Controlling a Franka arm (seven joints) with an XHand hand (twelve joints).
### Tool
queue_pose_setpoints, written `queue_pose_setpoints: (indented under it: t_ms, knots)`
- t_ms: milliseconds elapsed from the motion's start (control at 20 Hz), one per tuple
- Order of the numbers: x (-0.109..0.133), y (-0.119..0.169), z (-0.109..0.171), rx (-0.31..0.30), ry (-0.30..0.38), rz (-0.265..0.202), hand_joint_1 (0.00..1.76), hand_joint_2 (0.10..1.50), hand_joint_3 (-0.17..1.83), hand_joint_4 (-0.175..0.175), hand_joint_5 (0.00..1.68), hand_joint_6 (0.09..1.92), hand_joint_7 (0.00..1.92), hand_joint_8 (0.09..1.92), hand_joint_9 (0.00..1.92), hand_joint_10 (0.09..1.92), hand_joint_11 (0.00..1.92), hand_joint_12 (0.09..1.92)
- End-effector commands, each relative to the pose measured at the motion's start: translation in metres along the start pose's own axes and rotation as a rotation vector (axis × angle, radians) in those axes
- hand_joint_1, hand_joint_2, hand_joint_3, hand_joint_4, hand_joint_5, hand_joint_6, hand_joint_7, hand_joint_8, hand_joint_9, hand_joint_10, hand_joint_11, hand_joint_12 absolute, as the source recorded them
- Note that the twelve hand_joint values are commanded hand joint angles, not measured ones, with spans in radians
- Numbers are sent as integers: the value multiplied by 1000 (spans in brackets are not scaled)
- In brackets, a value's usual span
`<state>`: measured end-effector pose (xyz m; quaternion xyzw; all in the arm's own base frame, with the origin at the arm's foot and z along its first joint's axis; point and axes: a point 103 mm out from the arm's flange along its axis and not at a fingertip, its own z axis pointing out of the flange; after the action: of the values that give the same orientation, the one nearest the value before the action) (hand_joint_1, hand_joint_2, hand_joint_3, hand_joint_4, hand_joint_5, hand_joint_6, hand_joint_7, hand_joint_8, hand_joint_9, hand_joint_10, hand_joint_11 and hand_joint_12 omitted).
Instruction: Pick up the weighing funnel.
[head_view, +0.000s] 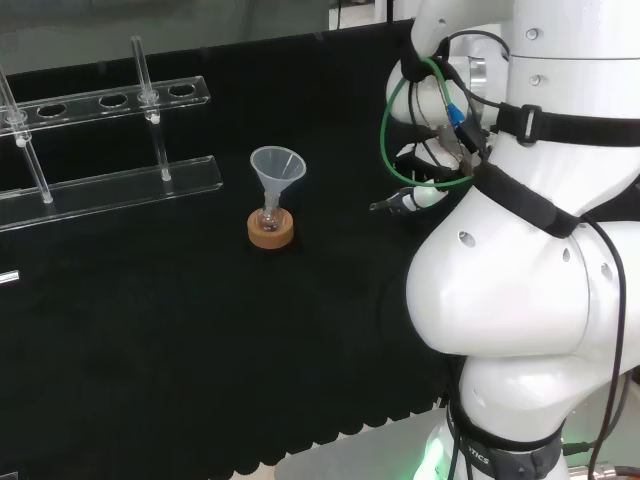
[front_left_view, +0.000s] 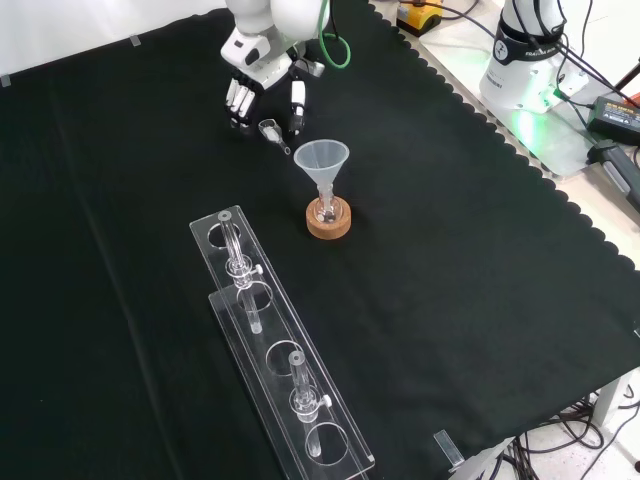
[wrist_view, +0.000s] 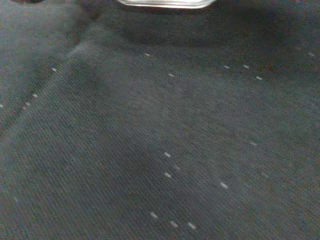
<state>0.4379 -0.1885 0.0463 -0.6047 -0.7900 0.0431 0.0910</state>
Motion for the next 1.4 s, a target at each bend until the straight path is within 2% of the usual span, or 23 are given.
queue_pose_setpoints:
  t_ms: [50, 450, 550, 1000, 1400]
  knots:
    - [7, 4, 1, -12, -5, 8, 691, 796, 12, -175, 581, 884, 905, 1010, 867, 683, 708, 1264]
    - [2, 1, 1, -21, 14, -7, 714, 800, 15, -175, 609, 971, 955, 1038, 912, 677, 736, 1251]
    - [7, 5, 1, -10, 0, 9, 715, 800, 16, -175, 614, 979, 964, 1043, 919, 677, 743, 1251]
    - [6, 5, -1, 16, -38, 25, 719, 801, 17, -175, 632, 1024, 1000, 1060, 951, 669, 763, 1238]
    - [5, 6, -3, 0, -38, 27, 732, 801, 21, -175, 711, 1086, 1092, 1080, 1050, 648, 834, 1207]
